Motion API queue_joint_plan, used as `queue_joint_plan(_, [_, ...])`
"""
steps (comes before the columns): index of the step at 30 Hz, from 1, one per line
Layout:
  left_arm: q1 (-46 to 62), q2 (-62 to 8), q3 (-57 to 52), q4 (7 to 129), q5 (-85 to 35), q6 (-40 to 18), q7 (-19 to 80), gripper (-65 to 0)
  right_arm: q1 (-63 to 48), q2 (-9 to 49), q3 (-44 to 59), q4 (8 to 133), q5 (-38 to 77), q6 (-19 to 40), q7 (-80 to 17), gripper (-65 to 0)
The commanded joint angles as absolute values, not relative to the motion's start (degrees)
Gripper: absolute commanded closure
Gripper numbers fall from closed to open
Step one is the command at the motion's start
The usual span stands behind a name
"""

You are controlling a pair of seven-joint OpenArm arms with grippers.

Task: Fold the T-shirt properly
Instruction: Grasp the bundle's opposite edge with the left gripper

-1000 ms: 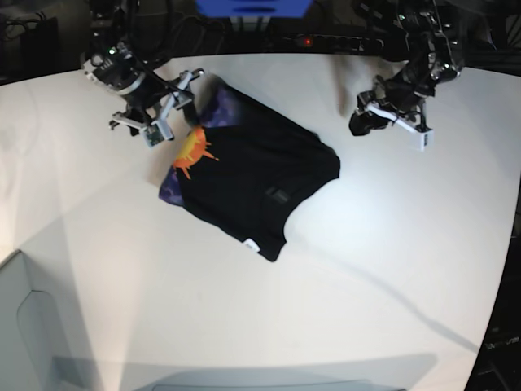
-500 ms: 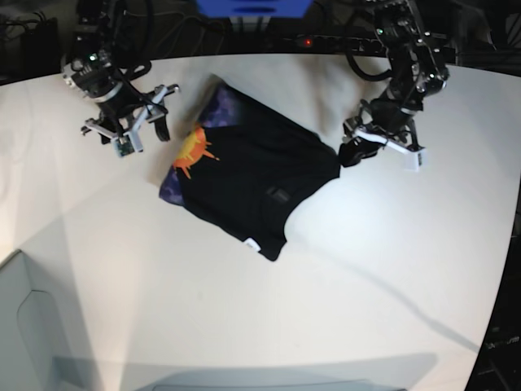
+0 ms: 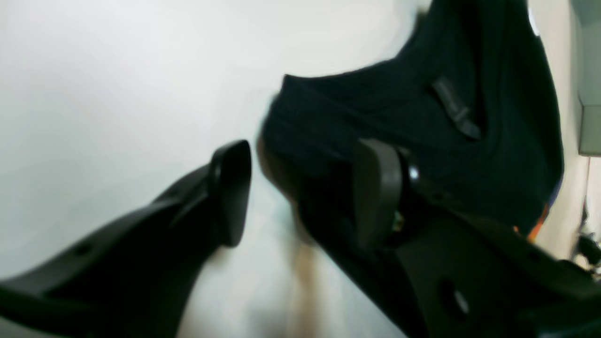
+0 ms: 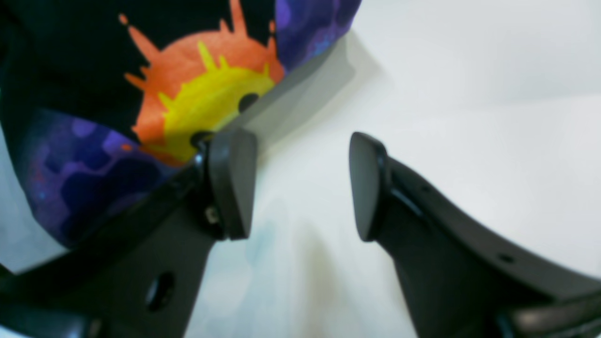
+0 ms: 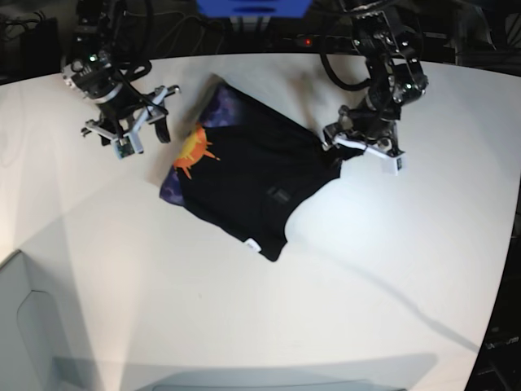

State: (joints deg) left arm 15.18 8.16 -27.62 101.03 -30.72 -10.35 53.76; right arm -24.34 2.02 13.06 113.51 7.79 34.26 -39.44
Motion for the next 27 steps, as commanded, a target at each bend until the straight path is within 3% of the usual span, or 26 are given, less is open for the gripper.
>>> queue_joint_plan(1, [14.81,8.31,-27.47,100.97,-31.43,-10.59,53.32,-34.0,-24.31,2.15,13.14,114.33,8.48,34.42,-38.29,-31.6])
queue_joint_plan(16, [13.85,8.75,-27.3,97.27,-36.35,-10.95,53.41,-33.3,-24.22,2.24,13.05,114.33,8.48,34.42,-38.29,-31.5])
queue_joint_plan(19, [13.67,8.84,-27.3,97.27,-36.26,-11.03,53.41,-25.4,-24.31,2.33,13.05,114.33,8.48,34.42,-38.29,-31.5])
queue_joint_plan(23, [13.58,9.0,-27.3,97.45,-36.35,-11.03,53.49,-1.1,-24.31,2.33,13.05,114.33,8.48,34.42,-38.29,-31.5])
queue_joint_plan(27, [14.37,8.92,-25.54,99.21,-36.35,-10.86,53.41,-0.6,-24.31,2.42,13.05,114.24,8.48,34.42,-38.37,-31.5])
